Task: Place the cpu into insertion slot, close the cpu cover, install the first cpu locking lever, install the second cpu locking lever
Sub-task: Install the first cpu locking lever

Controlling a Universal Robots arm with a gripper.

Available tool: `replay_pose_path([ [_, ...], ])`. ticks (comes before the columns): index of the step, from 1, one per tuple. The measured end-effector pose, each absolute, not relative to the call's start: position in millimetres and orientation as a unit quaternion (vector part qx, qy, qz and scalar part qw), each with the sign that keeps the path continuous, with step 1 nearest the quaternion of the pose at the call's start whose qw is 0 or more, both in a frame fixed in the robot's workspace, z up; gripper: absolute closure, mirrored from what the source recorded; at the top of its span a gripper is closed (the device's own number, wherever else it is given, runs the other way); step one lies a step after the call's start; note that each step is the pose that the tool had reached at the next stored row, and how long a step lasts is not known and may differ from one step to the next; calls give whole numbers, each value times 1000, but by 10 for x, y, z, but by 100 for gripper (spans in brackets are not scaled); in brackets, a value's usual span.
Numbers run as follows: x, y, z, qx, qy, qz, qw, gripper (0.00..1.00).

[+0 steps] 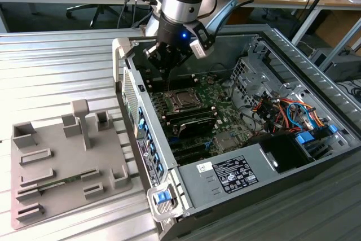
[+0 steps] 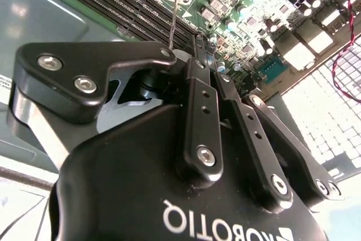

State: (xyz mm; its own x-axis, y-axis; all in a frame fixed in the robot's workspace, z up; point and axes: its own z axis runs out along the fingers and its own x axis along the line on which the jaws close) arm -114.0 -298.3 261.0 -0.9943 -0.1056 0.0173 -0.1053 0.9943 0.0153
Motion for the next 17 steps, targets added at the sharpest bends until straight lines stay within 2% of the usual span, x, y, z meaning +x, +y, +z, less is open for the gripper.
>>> replay_pose_path([
  [17, -1091, -2982, 2588, 53, -999, -7, 10, 89],
])
